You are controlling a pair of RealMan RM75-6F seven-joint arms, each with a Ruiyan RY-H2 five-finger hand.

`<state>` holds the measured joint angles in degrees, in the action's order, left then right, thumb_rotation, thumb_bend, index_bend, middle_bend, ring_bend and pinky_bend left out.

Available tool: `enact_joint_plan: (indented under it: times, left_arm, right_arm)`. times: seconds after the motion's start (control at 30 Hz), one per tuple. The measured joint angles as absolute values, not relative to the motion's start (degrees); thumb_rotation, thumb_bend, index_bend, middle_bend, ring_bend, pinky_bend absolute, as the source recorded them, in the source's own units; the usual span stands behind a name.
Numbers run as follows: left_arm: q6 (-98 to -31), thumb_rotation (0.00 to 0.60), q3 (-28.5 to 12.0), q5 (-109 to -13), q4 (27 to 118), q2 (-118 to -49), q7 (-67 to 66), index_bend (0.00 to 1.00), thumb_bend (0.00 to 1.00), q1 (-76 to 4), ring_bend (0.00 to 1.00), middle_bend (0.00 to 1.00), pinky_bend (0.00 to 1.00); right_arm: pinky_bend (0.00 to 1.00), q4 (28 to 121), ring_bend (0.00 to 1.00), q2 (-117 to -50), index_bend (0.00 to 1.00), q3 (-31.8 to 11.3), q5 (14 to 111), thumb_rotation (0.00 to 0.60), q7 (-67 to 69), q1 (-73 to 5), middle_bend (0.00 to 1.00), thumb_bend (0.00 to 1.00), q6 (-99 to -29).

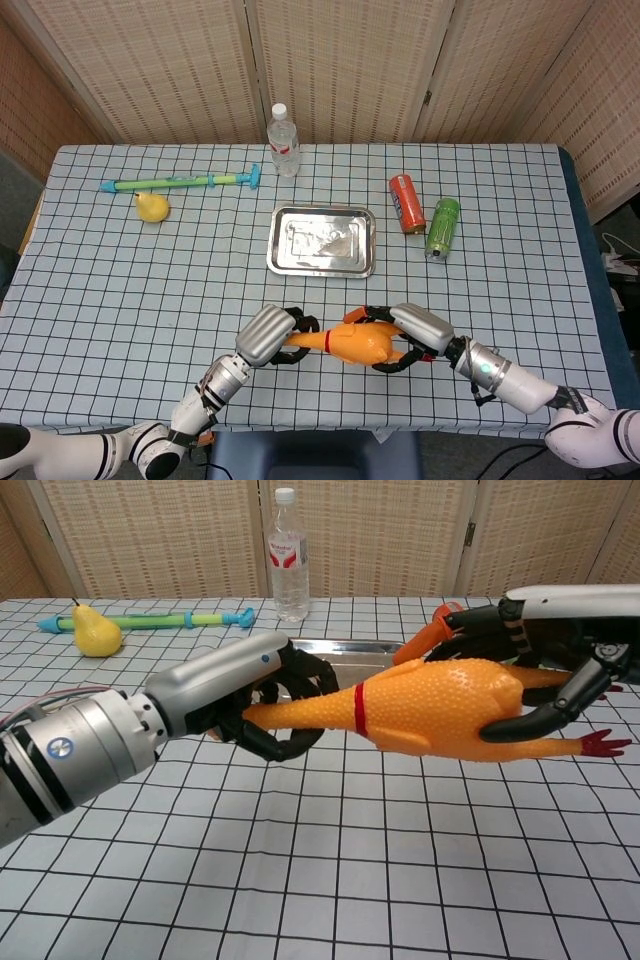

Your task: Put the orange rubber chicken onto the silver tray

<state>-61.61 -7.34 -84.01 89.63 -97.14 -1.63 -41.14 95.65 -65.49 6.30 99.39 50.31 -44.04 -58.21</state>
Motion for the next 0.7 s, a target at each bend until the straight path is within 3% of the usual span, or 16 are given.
enact_joint_plan:
  times: [0.23,0.3,0.33,0.37,0.43,0.47,0.5,0.53,0.6,0.7]
  left_arm:
    - [-61.57,0.6,-7.28,-83.84,89.61,-97.06,-1.75,0.86,0.8,-41.14,0.47,0.64,0.67]
    - [-61.55,0.6,-7.3,-83.74,89.62,-97.0,-1.78,0.86,0.8,-41.14,0.47,0.64,0.67]
    - [-61.58,0.6,-7.32,-83.73,89.6,-96.96,-1.78,0.86,0.8,-41.13,0.47,0.64,0.67]
    - [-61.61,0.6,-7.33,-83.73,89.57,-96.93,-1.76,0.86,0.8,-41.12,0.47,0.64,0.67]
    - [-61.68,0.6,-7.35,-83.72,89.53,-96.82,-1.67,0.86,0.8,-41.09,0.47,0.64,0.67]
    - [-61.75,0.6,-7.35,-83.74,89.5,-96.79,-1.61,0.86,0.8,-41.06,0.47,0.64,0.67]
    - [-61.83,0.6,-7.33,-83.87,89.41,-96.74,-1.42,0.86,0.8,-41.05,0.47,0.64,0.67]
    - [-61.87,0.6,-7.27,-84.0,89.29,-96.68,-1.18,0.86,0.8,-41.03,0.47,0.64,0.67]
    - [-62.04,0.6,-7.14,-84.24,88.81,-96.45,-0.69,0.86,0.8,-40.93,0.47,0.64,0.67]
    - [-62.38,0.6,-7.26,-84.24,88.06,-96.23,0.11,0.86,0.8,-40.76,0.47,0.64,0.67]
  right_arm:
    - [1.0,95.52,0.96,-65.43,1.0,6.8,100.32,0.6,48.68,-44.05,0.81,0.41,-58.05]
    - [1.0,96.02,0.89,-65.33,0.95,6.71,99.76,0.6,48.13,-43.89,0.8,0.41,-57.92]
    - [0.93,96.22,0.75,-65.25,0.79,6.68,99.41,0.6,47.91,-43.8,0.7,0.41,-57.97]
    - [0.81,96.32,0.56,-65.09,0.53,6.73,99.2,0.6,47.76,-43.78,0.55,0.4,-57.96]
    - [0.45,96.26,0.2,-64.64,0.11,6.95,99.67,0.6,47.23,-43.79,0.18,0.34,-57.83]
    - [0.3,96.19,0.09,-64.41,0.02,7.05,100.04,0.6,46.66,-43.81,0.07,0.32,-57.61]
    - [0.15,96.12,0.01,-64.13,0.0,7.09,100.3,0.6,45.56,-43.76,0.0,0.28,-57.34]
    - [0.06,96.07,0.0,-63.98,0.0,7.02,100.19,0.6,44.49,-43.61,0.0,0.26,-57.33]
    - [0.0,96.01,0.0,-63.66,0.0,6.77,99.55,0.6,41.38,-42.81,0.0,0.22,-58.19]
    - [0.0,96.36,0.0,-62.5,0.0,6.57,99.06,0.6,36.62,-40.95,0.0,0.22,-60.76]
